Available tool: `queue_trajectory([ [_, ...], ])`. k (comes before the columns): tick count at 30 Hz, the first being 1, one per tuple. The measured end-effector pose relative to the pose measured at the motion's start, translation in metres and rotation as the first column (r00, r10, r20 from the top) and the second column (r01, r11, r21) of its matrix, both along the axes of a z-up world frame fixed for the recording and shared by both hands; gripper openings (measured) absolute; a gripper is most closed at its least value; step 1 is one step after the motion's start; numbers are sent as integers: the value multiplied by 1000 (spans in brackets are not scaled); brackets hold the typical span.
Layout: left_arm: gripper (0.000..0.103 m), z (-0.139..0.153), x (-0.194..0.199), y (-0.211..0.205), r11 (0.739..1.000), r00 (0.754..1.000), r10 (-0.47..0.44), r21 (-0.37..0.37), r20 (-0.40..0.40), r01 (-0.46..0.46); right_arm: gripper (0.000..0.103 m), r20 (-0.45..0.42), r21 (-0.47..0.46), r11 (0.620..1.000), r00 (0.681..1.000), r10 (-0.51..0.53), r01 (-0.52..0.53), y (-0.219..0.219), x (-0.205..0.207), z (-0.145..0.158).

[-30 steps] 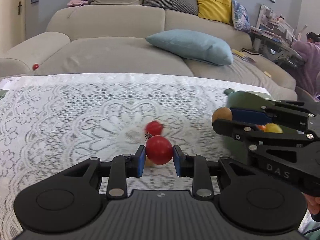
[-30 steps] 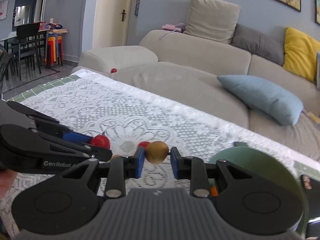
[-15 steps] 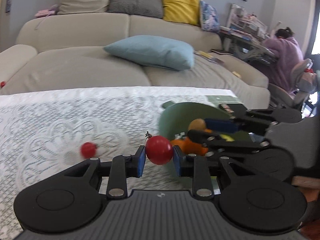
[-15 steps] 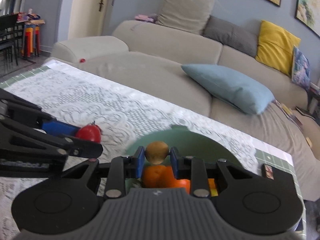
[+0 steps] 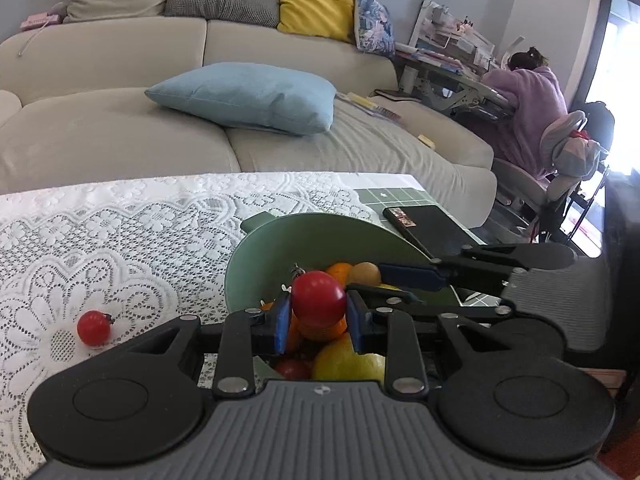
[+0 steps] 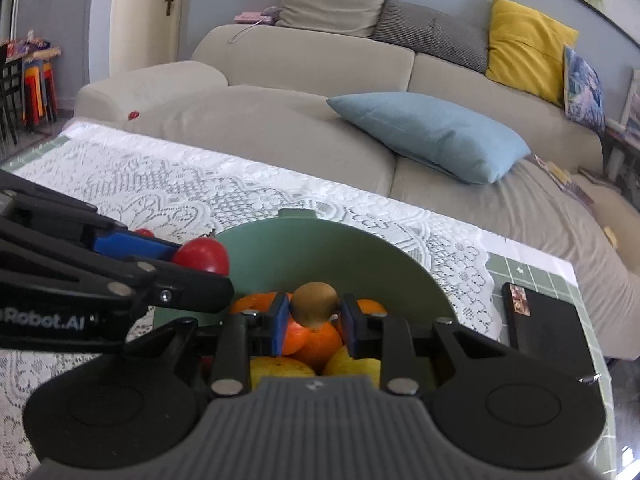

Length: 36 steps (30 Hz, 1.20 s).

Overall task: Organize fruits
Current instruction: 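Open the left tool to drop the tomato while the right tool drops the kiwi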

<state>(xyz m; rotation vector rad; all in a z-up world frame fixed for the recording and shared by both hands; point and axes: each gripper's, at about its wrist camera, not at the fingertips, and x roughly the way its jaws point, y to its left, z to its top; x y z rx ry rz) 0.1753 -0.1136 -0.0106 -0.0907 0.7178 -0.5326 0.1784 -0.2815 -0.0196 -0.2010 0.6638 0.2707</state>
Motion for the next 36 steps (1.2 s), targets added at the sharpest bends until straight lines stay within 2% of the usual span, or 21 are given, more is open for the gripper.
queue_trajectory([
  [5,32,-10,19,-3,1000,998,23,3,-54,-22,24,-10,26,999,999,-37,37,-9,6,-2],
  [8,32,-16,28,-7,999,997,33,23,-71,-31,24,-27,67,997,999,-32,33,-14,12,-6],
  [13,32,-24,38,-8,999,993,39,22,-107,-37,24,-52,83,996,998,-38,42,-17,20,-12],
  [25,33,-23,39,-7,999,992,47,11,-121,-46,25,-97,94,993,993,-63,72,-21,28,-23],
  [32,47,-20,36,-6,998,992,56,3,-115,-56,26,-92,73,995,994,-64,71,-19,27,-25],
  [36,49,-16,30,-7,999,994,48,10,-96,-47,26,-67,54,995,995,-74,78,-17,24,-22],
])
